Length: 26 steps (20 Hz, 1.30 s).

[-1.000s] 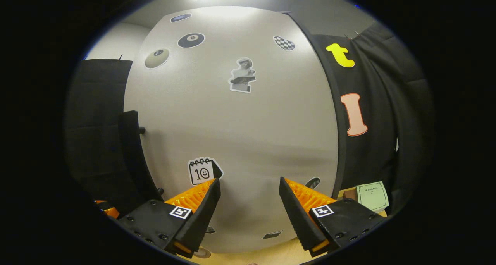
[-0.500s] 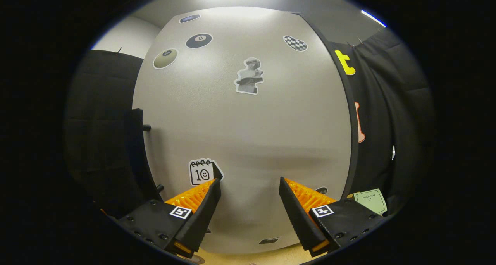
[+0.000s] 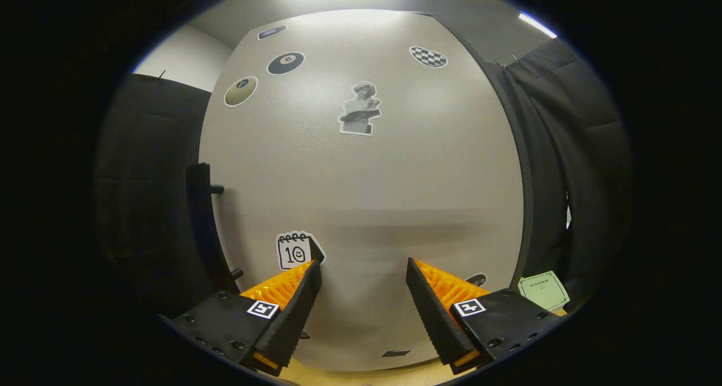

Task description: Open the cabinet door with the right hand, grasp the bottle in the cabinet with the left hand and place it on the coaster, then close the cabinet door with the right hand.

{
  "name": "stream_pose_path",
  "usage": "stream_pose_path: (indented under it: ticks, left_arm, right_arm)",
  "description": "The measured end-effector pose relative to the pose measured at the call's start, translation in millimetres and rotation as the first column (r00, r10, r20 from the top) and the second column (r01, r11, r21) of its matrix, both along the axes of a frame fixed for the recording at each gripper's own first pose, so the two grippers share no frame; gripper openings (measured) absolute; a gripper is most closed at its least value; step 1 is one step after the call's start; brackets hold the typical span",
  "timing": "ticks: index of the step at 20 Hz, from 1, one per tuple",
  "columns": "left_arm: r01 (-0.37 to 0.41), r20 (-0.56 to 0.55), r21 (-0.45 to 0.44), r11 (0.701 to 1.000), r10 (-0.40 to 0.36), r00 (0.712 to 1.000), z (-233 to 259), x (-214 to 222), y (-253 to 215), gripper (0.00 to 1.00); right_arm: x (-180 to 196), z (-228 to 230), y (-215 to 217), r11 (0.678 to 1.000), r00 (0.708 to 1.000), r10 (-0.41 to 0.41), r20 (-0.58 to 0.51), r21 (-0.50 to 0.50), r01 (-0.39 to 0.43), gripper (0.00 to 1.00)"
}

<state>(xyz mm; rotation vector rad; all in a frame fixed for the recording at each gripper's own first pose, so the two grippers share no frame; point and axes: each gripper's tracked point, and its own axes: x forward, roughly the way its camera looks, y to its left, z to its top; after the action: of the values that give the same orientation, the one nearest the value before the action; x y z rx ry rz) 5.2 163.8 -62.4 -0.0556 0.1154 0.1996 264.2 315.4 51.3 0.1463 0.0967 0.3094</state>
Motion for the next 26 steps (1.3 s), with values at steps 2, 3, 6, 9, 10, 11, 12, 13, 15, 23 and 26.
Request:
stream_pose_path:
  ticks: [2, 3, 6, 9, 10, 11, 12, 13, 15, 23, 26]
  left_arm:
    - [0.010, 0.003, 0.003, 1.000, -0.010, 1.000, 3, 0, -3, 0.84]
    - [0.017, 0.004, 0.005, 1.000, -0.017, 1.000, 5, -1, -4, 0.84]
    - [0.043, 0.017, 0.019, 0.999, -0.043, 0.999, 18, -1, -11, 0.84]
    - [0.082, 0.033, 0.022, 0.996, -0.083, 0.996, 32, -1, -22, 0.84]
    - [0.099, 0.039, 0.021, 0.995, -0.100, 0.994, 36, 3, -28, 0.84]
    - [0.113, 0.047, 0.021, 0.993, -0.113, 0.992, 40, 10, -37, 0.84]
    - [0.128, 0.057, 0.023, 0.992, -0.129, 0.990, 41, 22, -46, 0.84]
    - [0.148, 0.063, 0.027, 0.989, -0.149, 0.987, 45, 29, -57, 0.84]
    - [0.185, 0.074, 0.036, 0.982, -0.188, 0.979, 54, 40, -79, 0.84]
    - [0.301, 0.117, 0.043, 0.953, -0.304, 0.945, 83, 68, -161, 0.84]
    - [0.333, 0.130, 0.039, 0.942, -0.335, 0.933, 90, 71, -186, 0.86]
  right_arm:
    - [-2, 1, -1, 1.000, 1.000, -0.006, -0.002, -0.003, 0.006, 0.97]
    - [-3, 1, 0, 1.000, 1.000, -0.003, -0.003, -0.003, 0.003, 0.97]
    - [-12, 7, -4, 1.000, 1.000, 0.007, 0.031, -0.017, -0.006, 0.97]
    - [-37, 12, -19, 0.999, 0.999, 0.020, 0.049, -0.038, -0.018, 0.96]
    - [-47, 14, -28, 0.999, 0.998, 0.021, 0.051, -0.041, -0.019, 0.96]
    - [-55, 15, -35, 0.999, 0.998, 0.018, 0.053, -0.041, -0.016, 0.96]
    - [-64, 16, -45, 0.999, 0.998, 0.012, 0.057, -0.039, -0.009, 0.96]
    - [-73, 18, -55, 0.999, 0.998, 0.007, 0.061, -0.036, -0.005, 0.96]
    - [-86, 21, -77, 0.999, 0.997, -0.011, 0.071, -0.046, 0.014, 0.96]
    - [-129, 22, -177, 0.990, 0.991, -0.112, 0.079, -0.081, 0.118, 0.97]
    - [-142, 17, -207, 0.987, 0.988, -0.139, 0.072, -0.071, 0.144, 0.96]
